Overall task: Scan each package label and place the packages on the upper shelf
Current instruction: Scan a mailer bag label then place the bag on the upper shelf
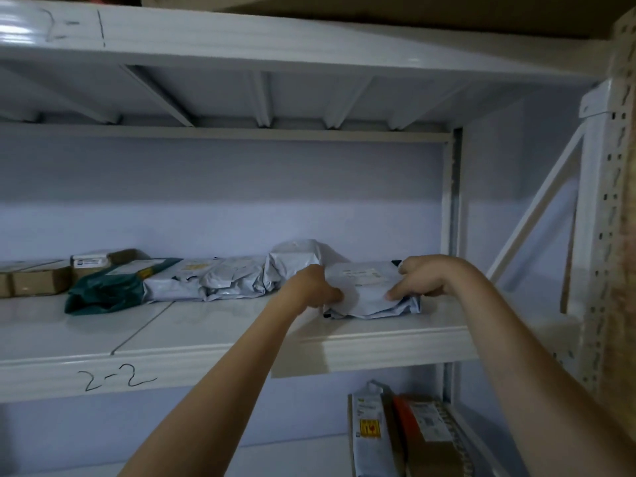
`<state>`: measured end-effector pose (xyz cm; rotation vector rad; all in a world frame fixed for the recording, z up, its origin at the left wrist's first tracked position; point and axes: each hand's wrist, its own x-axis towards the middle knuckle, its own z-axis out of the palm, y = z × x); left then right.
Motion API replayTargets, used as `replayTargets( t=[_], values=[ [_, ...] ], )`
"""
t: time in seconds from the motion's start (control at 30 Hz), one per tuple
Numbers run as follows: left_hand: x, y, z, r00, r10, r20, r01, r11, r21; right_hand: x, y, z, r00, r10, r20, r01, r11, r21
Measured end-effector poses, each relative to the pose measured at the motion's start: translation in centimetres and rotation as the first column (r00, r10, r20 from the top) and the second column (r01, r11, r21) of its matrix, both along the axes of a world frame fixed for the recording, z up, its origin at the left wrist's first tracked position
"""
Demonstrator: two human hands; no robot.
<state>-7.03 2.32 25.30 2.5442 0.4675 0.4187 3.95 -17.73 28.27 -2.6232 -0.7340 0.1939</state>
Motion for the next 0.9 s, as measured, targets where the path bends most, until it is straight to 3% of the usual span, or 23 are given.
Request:
replayTargets(
  t=[0.13,0.3,0.57,0.9],
  values=[
    [1.2,0.5,0.2,0.999,0.042,0.029,-0.042,0.999,-0.020,0.7,1.4,0.5,0.993,-0.009,0.114,0.019,0.997,-0.081],
    [2.7,0.9,0.6,0.996,0.084,0.044,-0.077,0.987,-0.138,2.6,2.8,0.3,0.989,-0.050,0.137,0.060,0.995,-0.075],
    [4.4,2.0,0.7,0.985,0.171,0.018,-0.171,0.985,-0.011,6.3,5.2,-0.5,0.999,-0.008,0.039,0.006,0.998,0.065],
    [7.0,3.6,0.4,0.962,0.272,0.027,-0.273,0.959,0.071,8.2,8.7,-0.8,0.997,-0.023,0.078,0.021,0.999,0.029]
  ],
)
